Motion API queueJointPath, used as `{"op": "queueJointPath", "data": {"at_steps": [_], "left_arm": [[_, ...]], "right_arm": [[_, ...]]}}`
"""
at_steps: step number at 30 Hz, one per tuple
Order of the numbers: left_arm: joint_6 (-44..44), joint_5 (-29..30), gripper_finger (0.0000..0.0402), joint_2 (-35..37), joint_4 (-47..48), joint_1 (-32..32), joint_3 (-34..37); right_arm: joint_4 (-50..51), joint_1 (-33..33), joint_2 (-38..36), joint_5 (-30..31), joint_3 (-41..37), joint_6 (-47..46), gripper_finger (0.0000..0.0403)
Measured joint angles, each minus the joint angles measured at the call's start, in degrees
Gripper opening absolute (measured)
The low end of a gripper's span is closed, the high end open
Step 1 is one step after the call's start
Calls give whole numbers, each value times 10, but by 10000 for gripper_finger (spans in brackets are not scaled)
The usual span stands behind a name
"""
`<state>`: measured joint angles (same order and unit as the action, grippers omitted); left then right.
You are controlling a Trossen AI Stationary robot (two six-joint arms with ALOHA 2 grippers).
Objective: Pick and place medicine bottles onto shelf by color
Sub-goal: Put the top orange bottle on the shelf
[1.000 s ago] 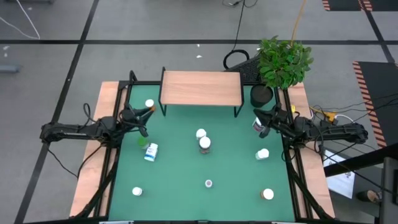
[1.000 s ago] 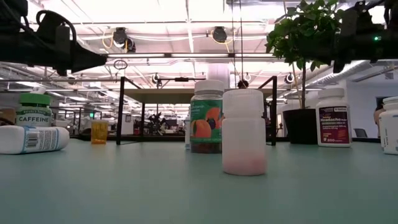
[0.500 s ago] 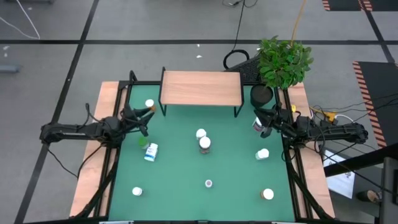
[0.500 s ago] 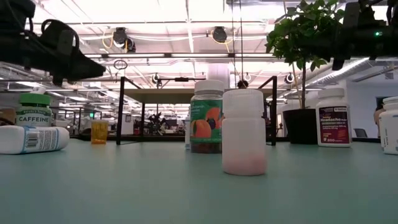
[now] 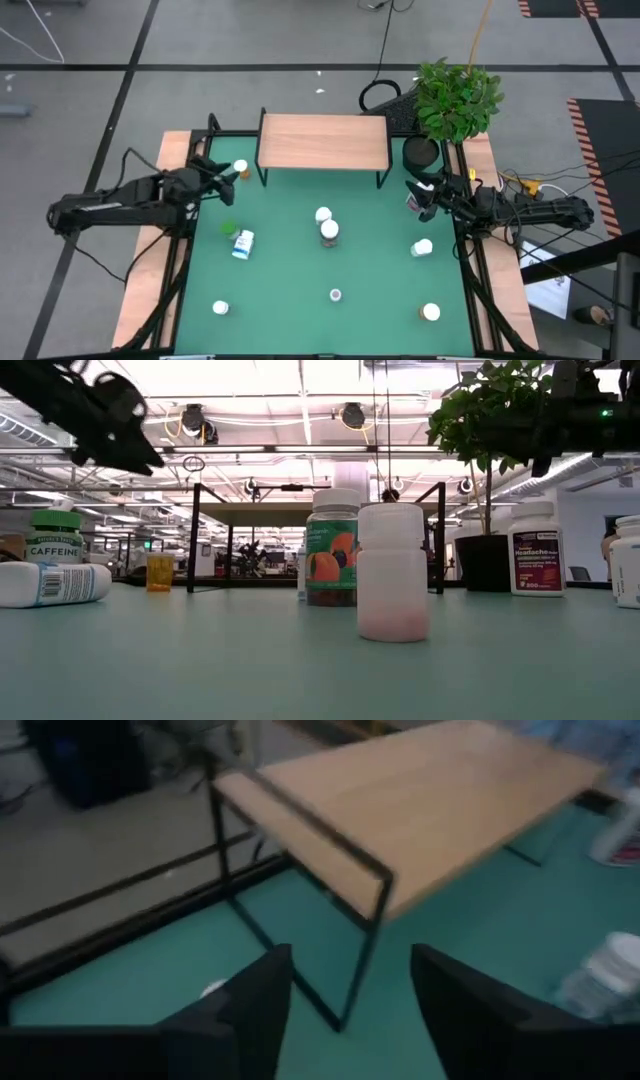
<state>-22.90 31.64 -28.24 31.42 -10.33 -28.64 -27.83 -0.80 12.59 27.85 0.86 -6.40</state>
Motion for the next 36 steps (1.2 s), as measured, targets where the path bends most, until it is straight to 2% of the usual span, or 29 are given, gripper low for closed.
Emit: {"op": "queueJointPath", "data": {"at_steps": [6,13,21,30,36], "left_arm": [[0,-3,286,-115,1,-104,0],[42,-96,299,-187,-13,-219,0],[112,-142,299,-215,-15,-302,0],[112,-214,299,-220,-15,-367,0],[144,-220,299,-220,-26,-386,0]], "right_arm": [[-38,0,24,-10,0,-4,220],[-60,0,52,-6,0,3,224],[-85,0,77,21,0,27,224],[-106,0,102,21,0,26,224],[-114,0,118,21,0,24,224]]}}
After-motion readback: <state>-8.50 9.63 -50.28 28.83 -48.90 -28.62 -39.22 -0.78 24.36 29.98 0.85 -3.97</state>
